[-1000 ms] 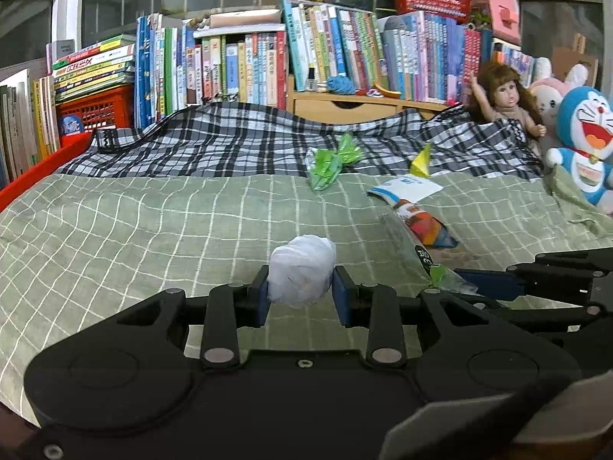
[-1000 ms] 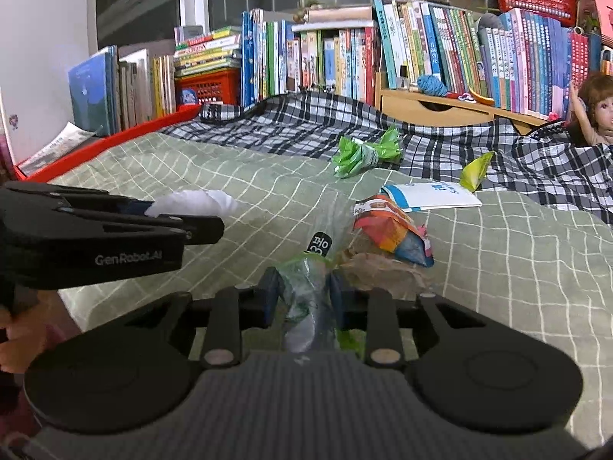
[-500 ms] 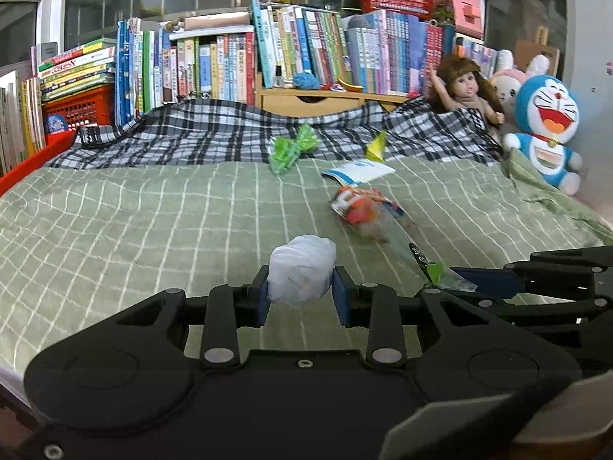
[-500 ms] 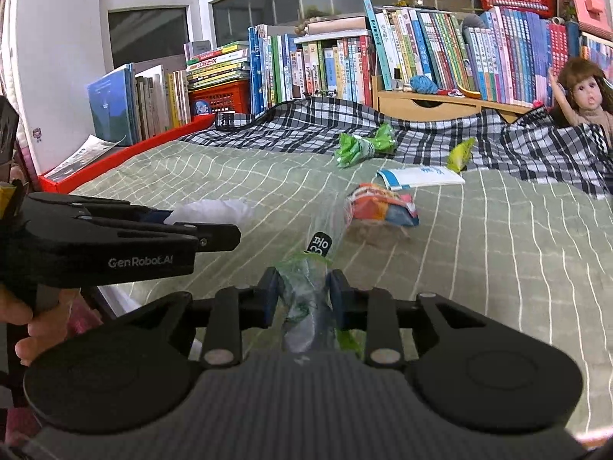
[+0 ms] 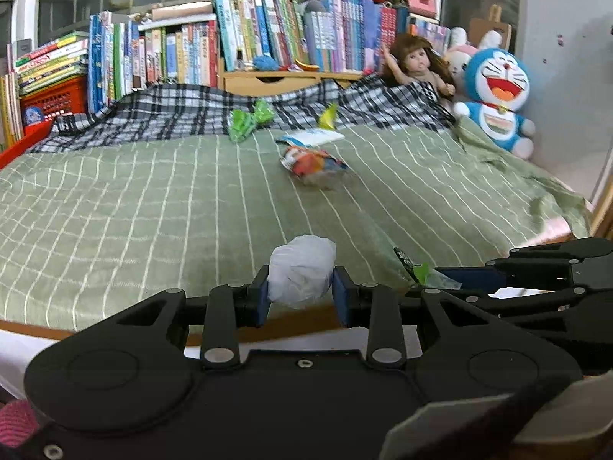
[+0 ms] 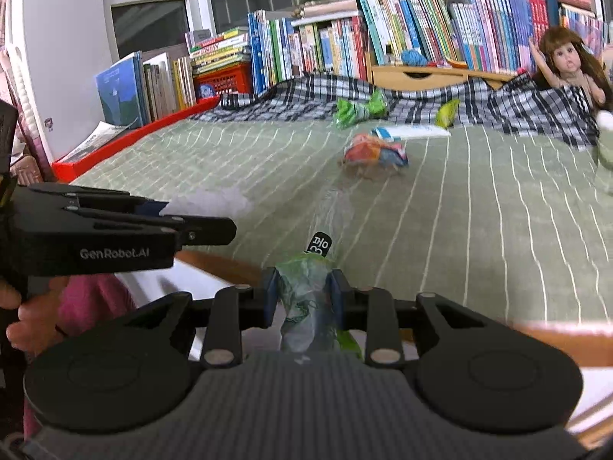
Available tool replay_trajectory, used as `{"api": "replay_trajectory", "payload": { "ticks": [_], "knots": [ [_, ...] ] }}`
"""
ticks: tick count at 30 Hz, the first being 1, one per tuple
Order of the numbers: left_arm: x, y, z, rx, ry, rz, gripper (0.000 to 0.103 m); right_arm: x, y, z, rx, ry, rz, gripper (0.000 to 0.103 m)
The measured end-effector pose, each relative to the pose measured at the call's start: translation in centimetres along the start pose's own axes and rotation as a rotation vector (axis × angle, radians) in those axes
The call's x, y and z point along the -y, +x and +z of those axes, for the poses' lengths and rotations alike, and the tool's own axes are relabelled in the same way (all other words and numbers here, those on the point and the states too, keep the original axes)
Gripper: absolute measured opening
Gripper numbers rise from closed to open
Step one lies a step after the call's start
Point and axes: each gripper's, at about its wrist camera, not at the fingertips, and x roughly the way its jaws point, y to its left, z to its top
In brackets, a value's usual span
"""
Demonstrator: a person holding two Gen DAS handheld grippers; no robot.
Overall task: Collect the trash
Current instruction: 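Lift the tissue and bottle and carry them toward the trash bag, then open both grippers over the black bag to drop tissue and bottle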
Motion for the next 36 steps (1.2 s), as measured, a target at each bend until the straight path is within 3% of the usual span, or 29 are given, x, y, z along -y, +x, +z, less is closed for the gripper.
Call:
{"api": "replay_trajectory", "payload": {
  "ticks": [6, 18, 26, 31, 36],
  "knots": [
    [0.6, -0.7, -2.3, -0.052, 0.014, -0.025, 0.031, -0.1, -0.8, -2.2, -0.049, 0.020, 0.001, 0.034],
    [1.1, 1.6, -6.8, -0.208, 0.027, -0.022, 0.031, 0.4, -0.3, -5.8, -0.153, 0.087, -0.009, 0.034],
    [1.3, 4.8, -9.8, -0.305, 0.038, 0.009, 0.031, 1.1, 1.8, -8.0, -0.237, 0.117, -0.012, 0.034],
    [0.8, 7.1, -11.6, -0.406, -0.030, -0.009, 0.031, 1.9, 3.1, -9.1, -0.279, 0.175, -0.008, 0.034],
    [1.2, 7.8, -12.2, -0.432, -0.009, -0.005, 0.031, 1.9, 3.7, -9.6, -0.303, 0.181, -0.006, 0.034]
  ]
}}
